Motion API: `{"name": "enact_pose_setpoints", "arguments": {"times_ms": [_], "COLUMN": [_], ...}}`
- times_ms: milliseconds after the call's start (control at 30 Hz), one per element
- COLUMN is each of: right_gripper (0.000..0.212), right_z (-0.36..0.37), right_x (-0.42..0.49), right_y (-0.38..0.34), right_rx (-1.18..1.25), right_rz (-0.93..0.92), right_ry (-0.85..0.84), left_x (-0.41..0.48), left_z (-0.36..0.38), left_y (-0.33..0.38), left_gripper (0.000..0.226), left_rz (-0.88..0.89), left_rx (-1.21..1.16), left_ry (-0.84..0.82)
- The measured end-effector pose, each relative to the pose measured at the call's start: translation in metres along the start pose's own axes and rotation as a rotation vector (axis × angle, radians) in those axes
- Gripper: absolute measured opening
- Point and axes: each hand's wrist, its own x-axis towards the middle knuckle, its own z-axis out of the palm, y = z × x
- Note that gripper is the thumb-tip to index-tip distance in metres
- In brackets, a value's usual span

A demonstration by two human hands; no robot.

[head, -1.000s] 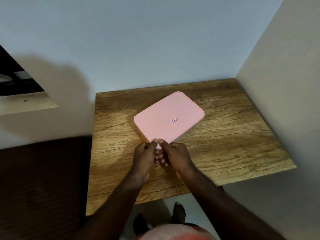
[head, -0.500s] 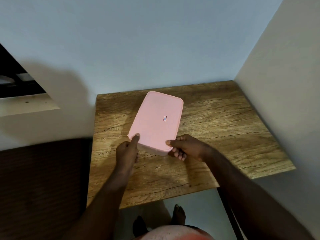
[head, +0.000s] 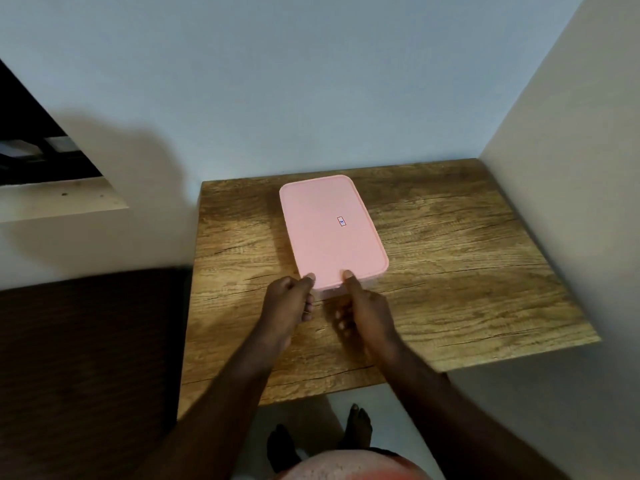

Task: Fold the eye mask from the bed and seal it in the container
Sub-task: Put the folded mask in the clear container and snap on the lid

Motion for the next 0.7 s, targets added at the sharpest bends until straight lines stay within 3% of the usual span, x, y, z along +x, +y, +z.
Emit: {"name": "enact_pose_setpoints", "arguments": {"times_ms": [100, 500, 700], "right_gripper": [0.057, 0.039, 0.041], "right_z": [0.018, 0.027, 0.022], "right_x": [-0.016, -0.023, -0.018], "right_y": [0.001, -0.01, -0.007], "right_rx": [-0.001, 0.292, 0.222], "right_rz": [-0.004, -0.013, -0.03], "right_ry": [-0.071, 0.027, -0.022], "left_x": [-0.009, -0.01, -0.011], "left_z": [0.016, 0.021, 0.024], "left_y": [-0.008, -0.006, -0.009], "left_gripper": [0.03, 0.027, 0.032], "left_rz": [0.03, 0.021, 0.032], "left_rx": [0.045, 0.003, -0.015], "left_ry": [0.006, -0.012, 0.016]}}
